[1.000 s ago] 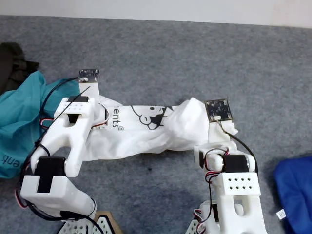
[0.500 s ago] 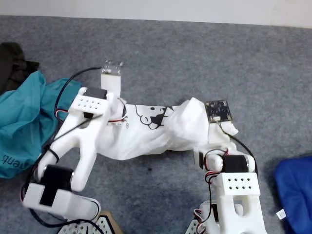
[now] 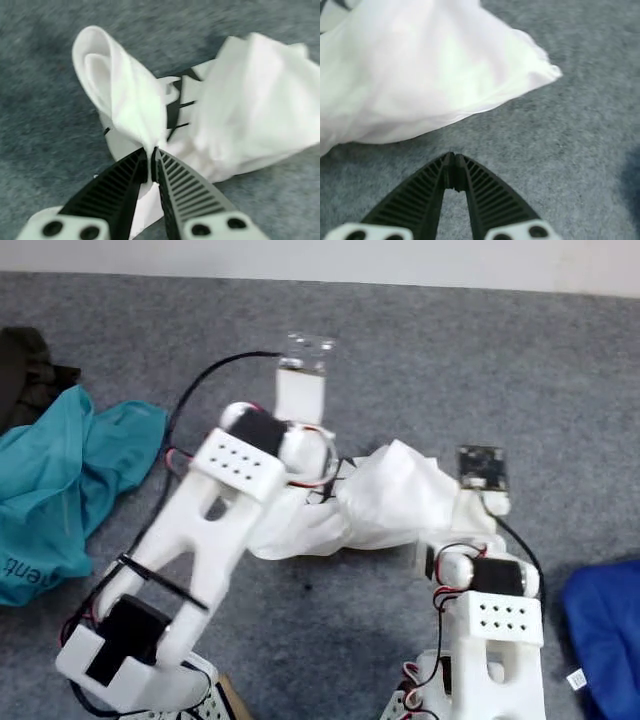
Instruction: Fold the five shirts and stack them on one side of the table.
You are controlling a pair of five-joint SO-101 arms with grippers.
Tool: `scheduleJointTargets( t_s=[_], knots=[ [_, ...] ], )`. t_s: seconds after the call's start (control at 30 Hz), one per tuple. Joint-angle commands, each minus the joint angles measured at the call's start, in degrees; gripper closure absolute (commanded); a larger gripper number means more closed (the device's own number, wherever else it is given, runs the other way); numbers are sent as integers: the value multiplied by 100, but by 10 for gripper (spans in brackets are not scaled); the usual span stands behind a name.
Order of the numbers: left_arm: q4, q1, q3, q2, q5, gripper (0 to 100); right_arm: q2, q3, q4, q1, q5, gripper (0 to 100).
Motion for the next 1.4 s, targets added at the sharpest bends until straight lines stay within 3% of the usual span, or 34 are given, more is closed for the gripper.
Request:
scheduleJointTargets(
  t_s=[0.0, 0.17, 0.47, 0.8, 1.1, 1.2, 1.37],
  knots=[
    [62, 435, -576, -127, 237, 993, -110, -101, -101, 444, -316, 993],
    [404, 664, -1587, 971, 246, 994, -110, -233, -215, 1024, -642, 993],
    [1231, 1068, -4541, 3081, 246, 994, -110, -347, -233, 1807, -721, 993],
    [1829, 1921, -7363, 4602, 255, 994, -110, -303, -233, 1833, -721, 993],
    [1793, 2070, -8215, 5798, 246, 992, -110, -295, -233, 1824, -686, 993],
    [1829, 2079, -8462, 6053, 220, 934, -110, -295, -233, 1815, -677, 993],
    [2198, 2167, -8954, 6097, 246, 674, -110, -295, -233, 1789, -677, 993]
  ],
)
